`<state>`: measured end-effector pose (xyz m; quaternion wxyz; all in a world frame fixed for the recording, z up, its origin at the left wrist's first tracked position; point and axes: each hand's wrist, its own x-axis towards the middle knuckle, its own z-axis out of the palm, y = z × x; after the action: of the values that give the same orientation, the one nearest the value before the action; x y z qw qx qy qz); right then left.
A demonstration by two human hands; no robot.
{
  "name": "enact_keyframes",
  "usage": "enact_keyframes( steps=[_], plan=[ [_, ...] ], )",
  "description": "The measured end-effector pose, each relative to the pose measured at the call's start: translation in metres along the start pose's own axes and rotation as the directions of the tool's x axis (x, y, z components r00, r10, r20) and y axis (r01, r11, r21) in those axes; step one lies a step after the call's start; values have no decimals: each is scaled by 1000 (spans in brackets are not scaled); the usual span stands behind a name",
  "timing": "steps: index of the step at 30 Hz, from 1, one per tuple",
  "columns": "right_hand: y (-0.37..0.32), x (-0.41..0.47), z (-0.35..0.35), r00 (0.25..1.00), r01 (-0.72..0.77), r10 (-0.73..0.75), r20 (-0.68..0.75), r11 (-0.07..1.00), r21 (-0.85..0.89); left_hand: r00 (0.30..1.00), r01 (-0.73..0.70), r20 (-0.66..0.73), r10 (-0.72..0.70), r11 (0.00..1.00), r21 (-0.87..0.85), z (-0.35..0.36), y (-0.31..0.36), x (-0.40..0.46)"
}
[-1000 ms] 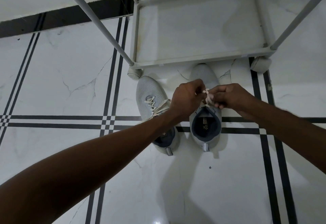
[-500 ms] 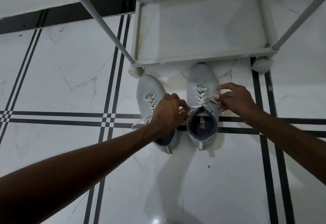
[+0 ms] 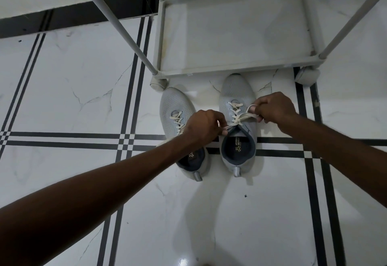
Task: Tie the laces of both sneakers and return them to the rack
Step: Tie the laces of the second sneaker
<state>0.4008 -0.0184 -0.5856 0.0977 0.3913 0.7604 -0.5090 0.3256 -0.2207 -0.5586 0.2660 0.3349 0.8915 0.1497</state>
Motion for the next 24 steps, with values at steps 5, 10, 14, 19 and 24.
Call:
enact_keyframes(
  steps=[5, 10, 14, 19, 24],
  plan=[
    [-7, 4, -5, 927, -332, 156, 342, 767, 549, 972, -237, 77, 224, 932, 274, 7, -5, -1],
    [0, 15, -3, 847, -505, 189, 497, 580, 640, 960, -276, 124, 250, 913, 301, 2, -11, 4],
    [-1, 22, 5, 899, -404, 236, 368, 771, 493, 951, -295, 179, 251, 912, 287, 6, -13, 2],
    [-6, 27, 7, 893, -431, 283, 348, 759, 488, 929, -369, 162, 333, 868, 333, 10, -17, -2],
    [-6, 30, 11, 884, -453, 300, 359, 743, 493, 920, -391, 155, 359, 857, 335, 11, -15, -12]
  ],
)
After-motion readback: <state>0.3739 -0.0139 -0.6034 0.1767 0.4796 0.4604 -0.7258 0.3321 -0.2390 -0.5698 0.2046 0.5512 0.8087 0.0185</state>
